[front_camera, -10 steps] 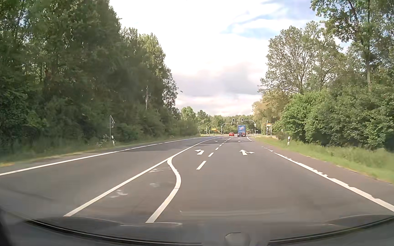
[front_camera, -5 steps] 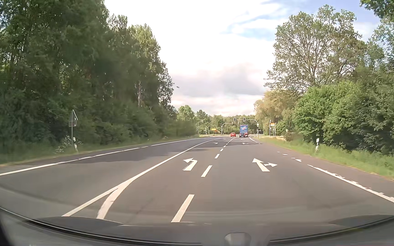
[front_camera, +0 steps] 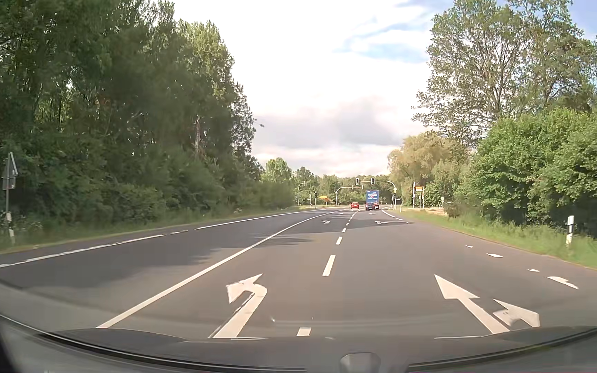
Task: Follow the waypoints while adhering to traffic rules and regulations
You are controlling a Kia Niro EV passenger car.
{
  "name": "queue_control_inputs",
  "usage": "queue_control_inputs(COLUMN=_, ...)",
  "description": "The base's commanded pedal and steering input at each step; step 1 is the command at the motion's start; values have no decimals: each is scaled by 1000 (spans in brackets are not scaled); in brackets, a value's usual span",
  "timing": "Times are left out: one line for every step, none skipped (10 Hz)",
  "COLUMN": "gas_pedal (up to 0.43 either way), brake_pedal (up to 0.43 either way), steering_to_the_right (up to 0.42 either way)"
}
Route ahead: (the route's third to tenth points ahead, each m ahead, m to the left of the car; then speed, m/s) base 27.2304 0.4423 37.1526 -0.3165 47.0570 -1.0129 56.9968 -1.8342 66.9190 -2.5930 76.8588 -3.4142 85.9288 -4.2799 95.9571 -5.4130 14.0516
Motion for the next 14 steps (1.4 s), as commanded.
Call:
queue_control_inputs(gas_pedal=110, brake_pedal=6, steering_to_the_right=3)
queue_control_inputs(gas_pedal=110, brake_pedal=6, steering_to_the_right=4)
queue_control_inputs(gas_pedal=118, brake_pedal=6, steering_to_the_right=4)
queue_control_inputs(gas_pedal=118, brake_pedal=6, steering_to_the_right=4)
queue_control_inputs(gas_pedal=130, brake_pedal=6, steering_to_the_right=4)
queue_control_inputs(gas_pedal=138, brake_pedal=6, steering_to_the_right=3)
queue_control_inputs(gas_pedal=150, brake_pedal=6, steering_to_the_right=4)
queue_control_inputs(gas_pedal=150, brake_pedal=6, steering_to_the_right=4)
queue_control_inputs(gas_pedal=157, brake_pedal=6, steering_to_the_right=4)
queue_control_inputs(gas_pedal=157, brake_pedal=6, steering_to_the_right=4)
queue_control_inputs(gas_pedal=157, brake_pedal=6, steering_to_the_right=6)
queue_control_inputs(gas_pedal=157, brake_pedal=6, steering_to_the_right=7)
queue_control_inputs(gas_pedal=157, brake_pedal=6, steering_to_the_right=8)
queue_control_inputs(gas_pedal=157, brake_pedal=6, steering_to_the_right=10)
